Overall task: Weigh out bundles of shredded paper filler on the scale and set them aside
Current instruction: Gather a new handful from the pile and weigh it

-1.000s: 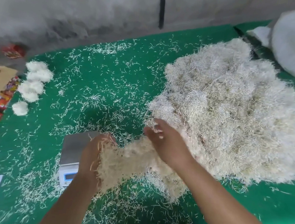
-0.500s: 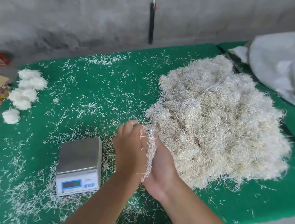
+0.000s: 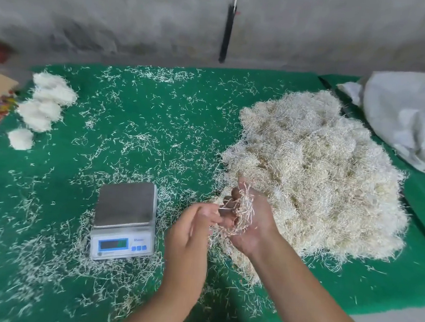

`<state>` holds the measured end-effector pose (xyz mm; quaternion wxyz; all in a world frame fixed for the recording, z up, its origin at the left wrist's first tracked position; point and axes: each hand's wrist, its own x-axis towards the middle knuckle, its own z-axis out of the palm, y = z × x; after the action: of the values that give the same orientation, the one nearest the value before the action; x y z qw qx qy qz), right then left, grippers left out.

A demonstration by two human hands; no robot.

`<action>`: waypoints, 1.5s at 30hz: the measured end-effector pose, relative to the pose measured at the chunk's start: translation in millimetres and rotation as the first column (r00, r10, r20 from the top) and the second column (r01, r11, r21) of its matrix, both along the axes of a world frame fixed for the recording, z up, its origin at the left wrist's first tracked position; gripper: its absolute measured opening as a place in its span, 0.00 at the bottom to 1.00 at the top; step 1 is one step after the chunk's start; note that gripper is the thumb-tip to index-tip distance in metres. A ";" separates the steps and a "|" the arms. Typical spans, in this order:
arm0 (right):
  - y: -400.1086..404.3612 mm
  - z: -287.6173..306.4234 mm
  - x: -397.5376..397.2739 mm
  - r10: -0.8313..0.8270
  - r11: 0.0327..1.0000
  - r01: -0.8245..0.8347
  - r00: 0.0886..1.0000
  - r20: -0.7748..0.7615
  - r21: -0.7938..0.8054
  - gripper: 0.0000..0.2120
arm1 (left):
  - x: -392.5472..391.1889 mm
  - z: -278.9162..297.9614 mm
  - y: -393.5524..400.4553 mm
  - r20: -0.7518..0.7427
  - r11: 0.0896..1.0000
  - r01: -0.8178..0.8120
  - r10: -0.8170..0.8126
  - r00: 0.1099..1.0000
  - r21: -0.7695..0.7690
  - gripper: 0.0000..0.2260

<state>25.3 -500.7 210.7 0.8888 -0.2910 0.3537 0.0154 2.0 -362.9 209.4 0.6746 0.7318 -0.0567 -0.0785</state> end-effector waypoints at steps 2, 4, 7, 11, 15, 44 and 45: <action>17.6 -1.2 -3.8 0.121 0.975 -0.116 0.992 0.017 -0.192 0.13 | 21.0 -1.5 14.2 -0.383 0.974 -0.165 0.095 0.919 -0.155 0.15; 49.4 -3.9 -2.7 0.264 0.842 -0.238 0.965 -0.015 -0.484 0.14 | 41.9 -3.5 33.4 -0.741 0.934 -0.189 -0.106 0.663 -0.303 0.27; 99.6 -24.1 -9.0 0.341 0.289 -0.215 0.934 -0.109 -0.933 0.15 | 51.0 -10.6 54.7 -0.838 0.903 -0.240 -0.195 0.510 -0.357 0.32; 134.1 -46.9 -12.2 0.401 -0.101 -0.293 0.863 -0.309 -0.951 0.24 | 56.2 -34.2 78.5 -0.835 0.909 -0.306 -0.078 0.545 -0.284 0.26; 157.0 -57.4 -23.4 0.537 0.252 -0.490 0.788 -0.301 -0.835 0.31 | 65.0 -67.6 102.1 -0.794 0.948 -0.301 0.101 0.599 -0.106 0.17; 116.3 -92.5 -29.3 0.027 0.647 -0.407 0.857 -0.514 -0.644 0.33 | 38.3 -104.9 71.5 -0.039 0.891 0.319 -0.324 0.945 0.324 0.24; 111.5 -95.2 -29.7 0.070 0.717 -0.373 0.879 -0.471 -0.590 0.34 | 41.1 -107.1 77.4 -0.057 0.868 0.370 -0.373 0.926 0.333 0.25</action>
<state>-4.3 -389.2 115.5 0.6206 -0.6188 0.4780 0.0589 43.1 -285.6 102.3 0.5113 0.8121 -0.1850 -0.2119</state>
